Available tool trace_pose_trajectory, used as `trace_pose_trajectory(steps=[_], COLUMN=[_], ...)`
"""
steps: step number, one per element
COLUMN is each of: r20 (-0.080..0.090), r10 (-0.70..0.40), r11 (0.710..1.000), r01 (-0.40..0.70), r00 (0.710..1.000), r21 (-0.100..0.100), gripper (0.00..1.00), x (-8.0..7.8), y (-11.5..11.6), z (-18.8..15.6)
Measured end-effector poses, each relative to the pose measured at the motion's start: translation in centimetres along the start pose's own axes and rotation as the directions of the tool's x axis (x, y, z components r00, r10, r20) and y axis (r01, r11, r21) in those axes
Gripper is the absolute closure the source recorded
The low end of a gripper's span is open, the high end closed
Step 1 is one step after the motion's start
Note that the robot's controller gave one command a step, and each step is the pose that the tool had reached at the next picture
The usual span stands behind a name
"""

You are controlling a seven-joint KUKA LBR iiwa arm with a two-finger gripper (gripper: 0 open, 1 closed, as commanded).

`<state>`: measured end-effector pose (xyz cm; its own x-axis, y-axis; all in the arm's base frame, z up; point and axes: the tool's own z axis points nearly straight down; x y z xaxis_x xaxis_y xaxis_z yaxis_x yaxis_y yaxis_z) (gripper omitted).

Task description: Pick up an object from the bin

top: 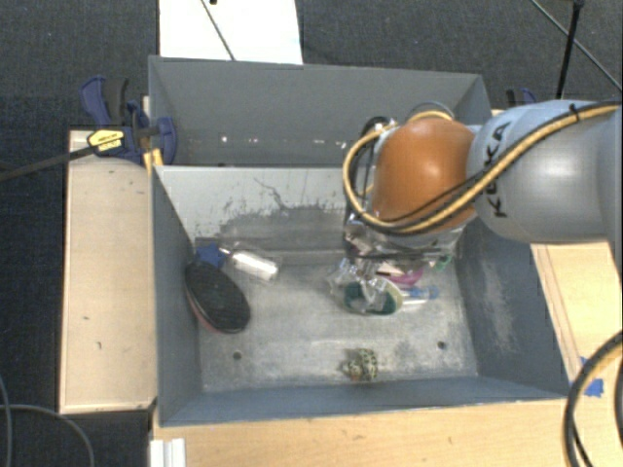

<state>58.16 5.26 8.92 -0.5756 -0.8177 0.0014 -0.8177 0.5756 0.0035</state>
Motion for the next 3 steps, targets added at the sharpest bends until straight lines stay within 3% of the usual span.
trace_pose_trajectory(steps=[1,2,3], r20=[-0.003,0.008,-0.001], r10=[-0.364,-0.451,-0.395], r11=[0.931,0.892,0.919], r01=[0.364,0.451,0.395], r00=[0.931,0.892,0.919], r21=[0.006,0.009,0.002], gripper=[1.0,1.0,1.0], x=[-1.7,-13.3,-13.9], y=[1.3,9.1,12.6], z=[0.6,-6.0,-4.6])
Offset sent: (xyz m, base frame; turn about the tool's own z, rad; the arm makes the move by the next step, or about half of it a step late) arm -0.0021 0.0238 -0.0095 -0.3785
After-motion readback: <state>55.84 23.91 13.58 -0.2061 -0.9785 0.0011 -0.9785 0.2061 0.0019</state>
